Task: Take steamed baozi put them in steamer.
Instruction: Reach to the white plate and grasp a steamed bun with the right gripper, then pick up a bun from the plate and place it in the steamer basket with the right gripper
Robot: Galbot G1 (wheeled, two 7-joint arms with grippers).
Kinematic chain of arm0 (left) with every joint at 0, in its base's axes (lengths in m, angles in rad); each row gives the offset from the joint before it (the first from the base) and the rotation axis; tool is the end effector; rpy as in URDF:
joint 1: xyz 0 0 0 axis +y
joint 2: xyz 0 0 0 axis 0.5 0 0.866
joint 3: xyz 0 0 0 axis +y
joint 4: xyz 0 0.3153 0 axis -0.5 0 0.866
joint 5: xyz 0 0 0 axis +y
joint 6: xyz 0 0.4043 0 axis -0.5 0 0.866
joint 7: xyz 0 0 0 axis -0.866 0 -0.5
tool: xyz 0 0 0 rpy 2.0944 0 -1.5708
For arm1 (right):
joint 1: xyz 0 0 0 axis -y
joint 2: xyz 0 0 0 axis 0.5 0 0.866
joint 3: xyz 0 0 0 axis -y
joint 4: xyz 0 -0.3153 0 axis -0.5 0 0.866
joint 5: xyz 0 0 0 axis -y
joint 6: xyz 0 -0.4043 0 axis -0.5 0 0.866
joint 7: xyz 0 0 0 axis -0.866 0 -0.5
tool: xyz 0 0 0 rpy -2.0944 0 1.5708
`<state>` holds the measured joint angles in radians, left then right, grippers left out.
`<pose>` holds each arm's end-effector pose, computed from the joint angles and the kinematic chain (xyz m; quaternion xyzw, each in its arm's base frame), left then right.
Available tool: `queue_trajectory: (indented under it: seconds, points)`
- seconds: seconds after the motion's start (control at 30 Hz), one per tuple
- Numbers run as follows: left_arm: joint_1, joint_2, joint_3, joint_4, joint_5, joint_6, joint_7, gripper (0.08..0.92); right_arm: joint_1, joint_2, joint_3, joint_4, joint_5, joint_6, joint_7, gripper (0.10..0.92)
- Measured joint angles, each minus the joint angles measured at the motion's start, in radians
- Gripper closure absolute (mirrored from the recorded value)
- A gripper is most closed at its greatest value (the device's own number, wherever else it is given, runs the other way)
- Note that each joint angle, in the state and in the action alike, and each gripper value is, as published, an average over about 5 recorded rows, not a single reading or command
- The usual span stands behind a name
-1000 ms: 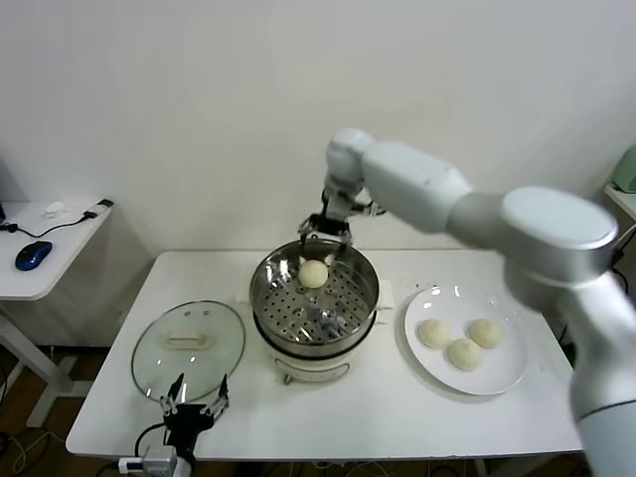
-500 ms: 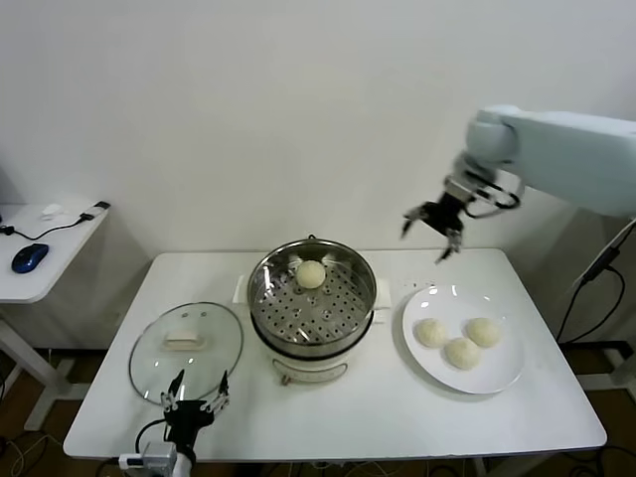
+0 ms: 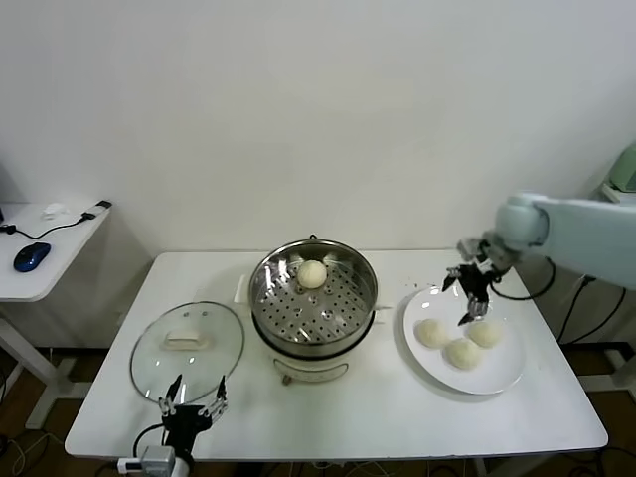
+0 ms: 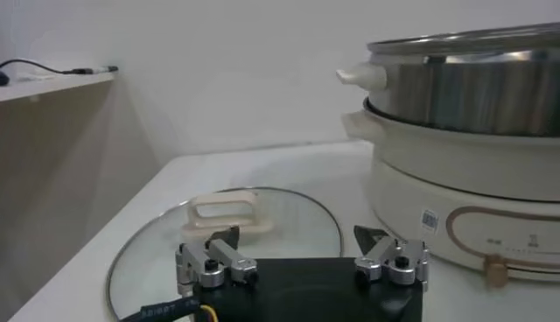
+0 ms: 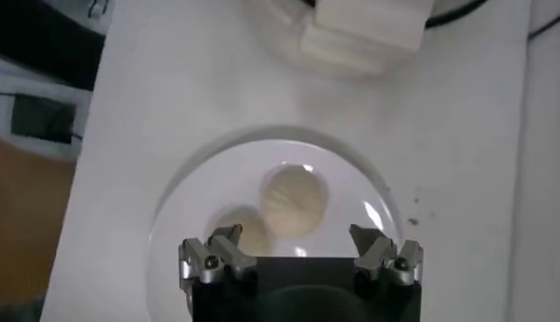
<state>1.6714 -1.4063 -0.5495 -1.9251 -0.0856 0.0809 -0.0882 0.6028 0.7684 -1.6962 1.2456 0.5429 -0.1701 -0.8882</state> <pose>0.2076 0.0384 -0.3603 0.0234 -0.9838 -0.0447 0.1722 0.5450 -0.1075 -0.1890 0.5232 -0.5449 0.5001 0.4234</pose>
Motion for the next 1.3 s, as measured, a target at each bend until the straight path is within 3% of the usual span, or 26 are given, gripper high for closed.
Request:
queue_trajectory:
  seconds: [0.43,0.67,0.77,1.07,1.3]
  points:
    - [0.011,-0.004,-0.001,0.0,0.005,-0.001,-0.004,0.177,-0.253,0.058,0.205,-0.143,-0.07,-0.071,0.041,0.207]
    - [0.013,-0.004,-0.002,-0.002,0.005,-0.001,-0.007,0.177,-0.298,0.069,0.263,-0.169,-0.089,-0.081,0.044,0.344]
    - [0.014,-0.004,-0.003,-0.008,0.005,-0.001,-0.007,0.177,-0.297,0.064,0.273,-0.163,-0.091,-0.082,0.037,0.366]
    - [0.02,-0.004,0.004,-0.031,0.008,0.008,-0.006,0.177,-0.098,0.052,0.192,-0.127,-0.018,-0.05,-0.046,0.372]
    - [0.015,-0.003,0.01,-0.049,0.01,0.018,-0.004,0.177,0.173,0.119,0.082,-0.099,0.135,-0.051,-0.117,0.372]
